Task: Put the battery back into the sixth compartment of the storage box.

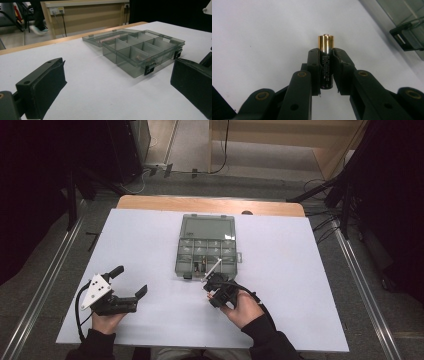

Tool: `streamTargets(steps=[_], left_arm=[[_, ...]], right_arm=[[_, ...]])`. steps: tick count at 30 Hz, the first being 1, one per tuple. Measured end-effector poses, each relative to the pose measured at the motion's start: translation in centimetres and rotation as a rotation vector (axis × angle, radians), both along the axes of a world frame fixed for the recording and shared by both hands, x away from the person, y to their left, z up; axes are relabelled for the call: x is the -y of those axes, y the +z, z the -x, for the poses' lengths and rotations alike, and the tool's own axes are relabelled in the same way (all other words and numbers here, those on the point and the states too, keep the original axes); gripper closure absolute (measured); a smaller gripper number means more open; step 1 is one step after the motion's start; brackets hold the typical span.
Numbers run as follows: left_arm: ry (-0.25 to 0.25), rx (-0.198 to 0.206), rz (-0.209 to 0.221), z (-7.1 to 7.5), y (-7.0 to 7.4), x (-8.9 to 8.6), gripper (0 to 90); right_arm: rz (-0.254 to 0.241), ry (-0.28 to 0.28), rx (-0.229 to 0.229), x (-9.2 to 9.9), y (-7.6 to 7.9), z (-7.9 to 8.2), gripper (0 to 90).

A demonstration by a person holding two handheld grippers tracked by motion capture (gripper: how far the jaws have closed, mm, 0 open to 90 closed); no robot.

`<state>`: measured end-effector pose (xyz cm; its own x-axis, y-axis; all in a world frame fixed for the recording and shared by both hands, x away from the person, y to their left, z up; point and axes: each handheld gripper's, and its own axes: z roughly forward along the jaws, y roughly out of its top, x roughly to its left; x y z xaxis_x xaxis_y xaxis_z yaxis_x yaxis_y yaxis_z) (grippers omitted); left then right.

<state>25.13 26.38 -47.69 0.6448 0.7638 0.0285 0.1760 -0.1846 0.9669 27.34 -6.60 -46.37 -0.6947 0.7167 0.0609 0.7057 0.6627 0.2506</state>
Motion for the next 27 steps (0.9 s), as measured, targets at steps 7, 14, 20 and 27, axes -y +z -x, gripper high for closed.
streamTargets(steps=[7, 14, 20, 27], left_arm=[[-0.001, 0.000, 0.001, 0.0, 0.0, 0.0, 0.0], [-0.001, 0.002, 0.000, 0.0, 0.0, -0.1, 0.0], [-0.002, 0.001, 0.001, 0.0, 0.0, 0.0, 0.0], [-0.002, 0.003, 0.002, 0.0, 0.0, -0.1, 0.0]], right_arm=[[-0.025, -0.012, 0.028, -0.4, 0.7, -0.3, 77.5], [-0.058, -0.028, 0.047, -0.7, 1.2, -0.7, 77.5], [-0.092, -0.055, 0.060, -0.8, 1.3, -1.4, 77.5], [-0.140, -0.094, 0.051, -0.5, 1.6, -2.4, 77.5]])
